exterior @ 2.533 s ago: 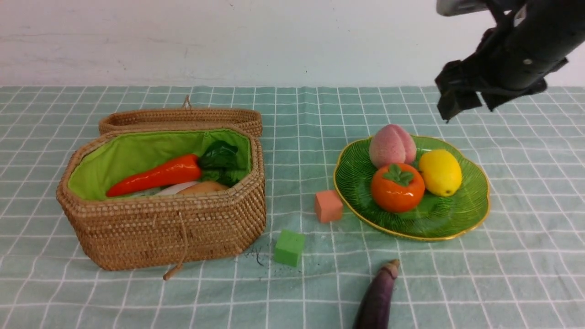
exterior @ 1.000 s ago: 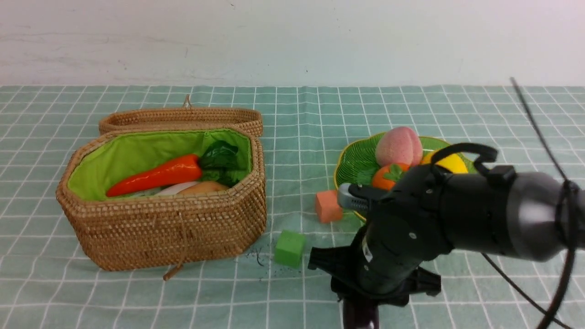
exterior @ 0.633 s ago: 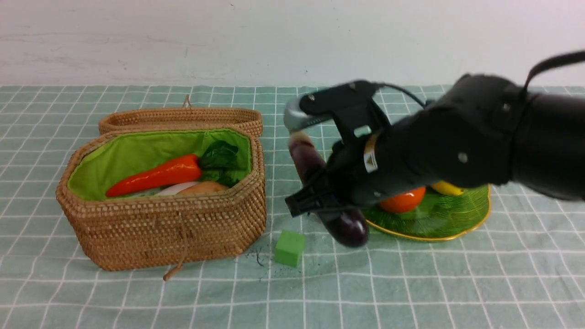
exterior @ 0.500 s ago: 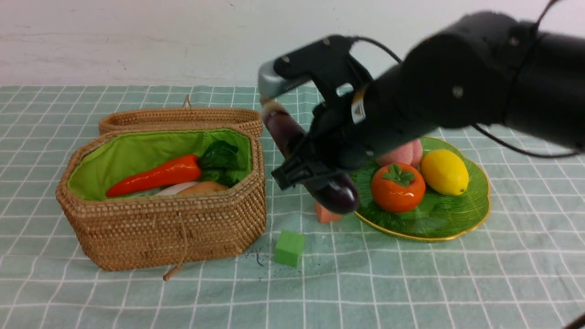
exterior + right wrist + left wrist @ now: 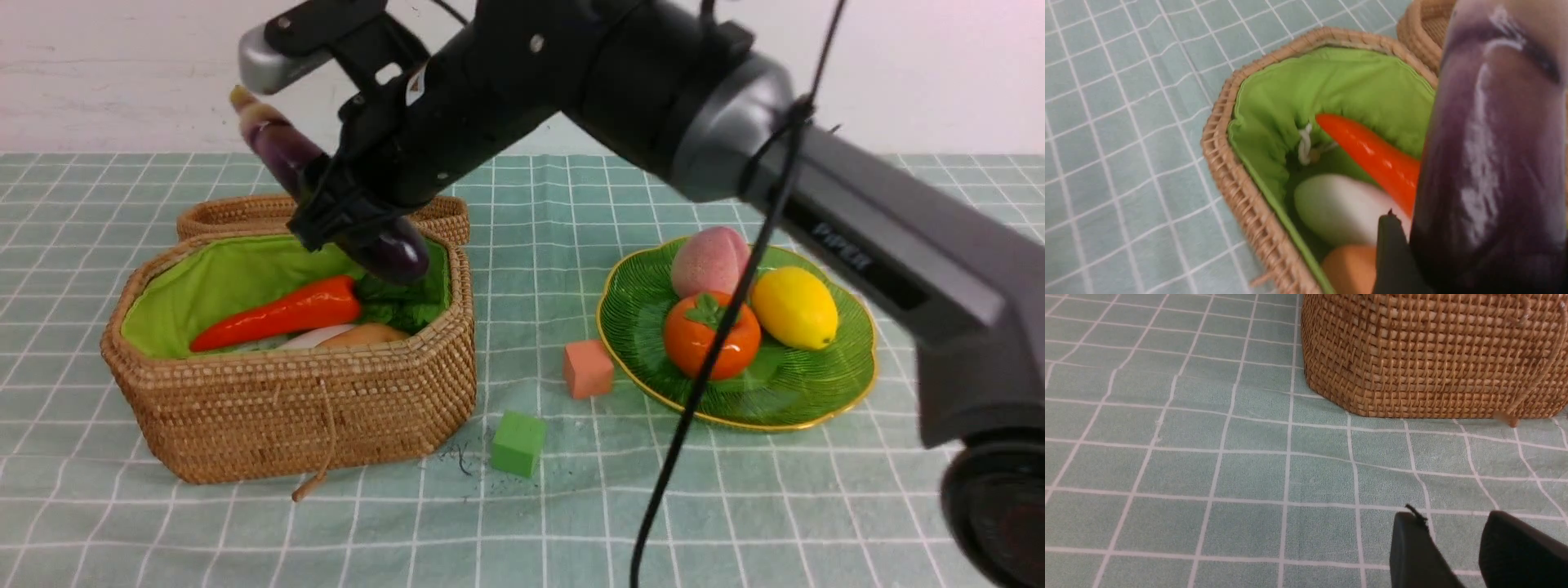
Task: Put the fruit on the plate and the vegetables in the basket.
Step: Grab an eggplant with your right arm and place it in the basket on the left.
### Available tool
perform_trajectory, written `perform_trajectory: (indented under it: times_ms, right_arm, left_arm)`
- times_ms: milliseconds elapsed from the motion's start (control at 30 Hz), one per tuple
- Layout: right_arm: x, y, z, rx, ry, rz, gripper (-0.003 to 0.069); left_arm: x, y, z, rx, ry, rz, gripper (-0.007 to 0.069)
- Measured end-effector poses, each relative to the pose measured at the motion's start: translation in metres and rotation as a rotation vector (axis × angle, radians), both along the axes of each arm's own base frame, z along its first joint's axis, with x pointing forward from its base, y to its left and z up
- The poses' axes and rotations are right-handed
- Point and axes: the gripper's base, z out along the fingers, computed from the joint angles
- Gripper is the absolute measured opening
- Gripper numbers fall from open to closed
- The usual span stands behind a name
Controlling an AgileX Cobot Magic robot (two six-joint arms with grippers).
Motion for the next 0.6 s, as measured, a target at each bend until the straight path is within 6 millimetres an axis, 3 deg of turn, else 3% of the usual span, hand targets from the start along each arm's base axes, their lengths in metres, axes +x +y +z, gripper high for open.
perform_trajectory:
  times_ms: [167,367,600]
  right_arm:
    - [0.018,0.013,-0.042,-0.078,-0.1,0.064,0.0365]
    - [0.021,0.015,-0.054,-0.105,-0.107,0.076,0.0373]
    - [0.018,0.013,-0.055,-0.136,-0.074,0.098,0.0659]
  left_arm:
    - [0.0,0.0,0.0,0.0,0.0,0.0,0.0239]
    - [0.0,0.0,0.0,0.0,0.0,0.0,0.0239]
    - [0.0,0.0,0.0,0.0,0.0,0.0,0.0239]
